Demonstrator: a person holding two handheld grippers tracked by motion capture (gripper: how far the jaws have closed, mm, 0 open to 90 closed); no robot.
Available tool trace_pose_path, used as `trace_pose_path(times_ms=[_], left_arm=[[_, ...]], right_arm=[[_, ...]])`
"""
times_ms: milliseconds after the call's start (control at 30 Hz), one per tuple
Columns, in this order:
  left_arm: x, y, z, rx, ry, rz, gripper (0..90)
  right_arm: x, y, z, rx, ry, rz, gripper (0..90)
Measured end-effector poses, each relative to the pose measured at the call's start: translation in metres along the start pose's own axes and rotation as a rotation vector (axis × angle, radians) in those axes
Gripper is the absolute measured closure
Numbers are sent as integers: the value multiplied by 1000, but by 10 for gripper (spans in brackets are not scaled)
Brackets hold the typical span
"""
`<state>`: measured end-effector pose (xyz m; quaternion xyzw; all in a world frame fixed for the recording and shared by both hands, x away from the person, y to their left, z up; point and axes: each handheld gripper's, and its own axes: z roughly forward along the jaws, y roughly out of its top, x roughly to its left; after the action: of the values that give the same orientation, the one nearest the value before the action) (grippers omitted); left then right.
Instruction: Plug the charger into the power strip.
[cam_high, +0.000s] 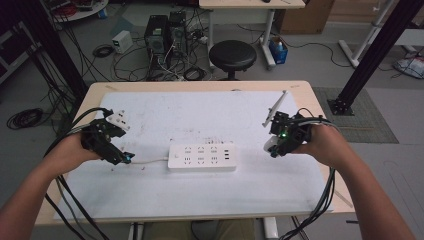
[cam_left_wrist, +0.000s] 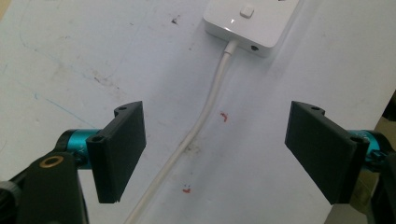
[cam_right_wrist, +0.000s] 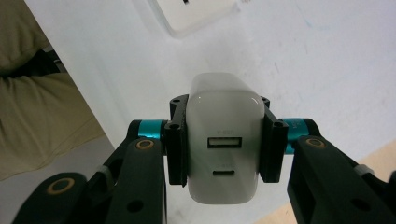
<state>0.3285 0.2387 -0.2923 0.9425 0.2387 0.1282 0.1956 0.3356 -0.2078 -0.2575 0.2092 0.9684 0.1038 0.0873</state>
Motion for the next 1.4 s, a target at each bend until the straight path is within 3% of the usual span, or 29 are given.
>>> trace_pose_path(times_ms=[167,467,667,833,967,1100,1200,1400], left_arm=[[-2,-3,1,-11,-1,-6,204],[-1,-11,12,32,5,11,204],[-1,-13,15,48,11,33,204],[1,-13,15,35,8,24,204],[0,-13,18,31,3,23,204],[0,-12,23,23,-9,17,204],[1,-12,25,35,-13,35,204],[2,-12,29,25,-19,21,204]], right_arm=[[4,28,10,2,14,-75,618],[10,81,37,0,16,-220,618],[11,108,61,51,26,-241,618],[8,126,77,44,38,-273,619],[9,139,95,85,40,-301,619],[10,146,110,112,42,-322,619],[9,149,120,132,35,-330,619],[10,153,132,135,54,-364,620]])
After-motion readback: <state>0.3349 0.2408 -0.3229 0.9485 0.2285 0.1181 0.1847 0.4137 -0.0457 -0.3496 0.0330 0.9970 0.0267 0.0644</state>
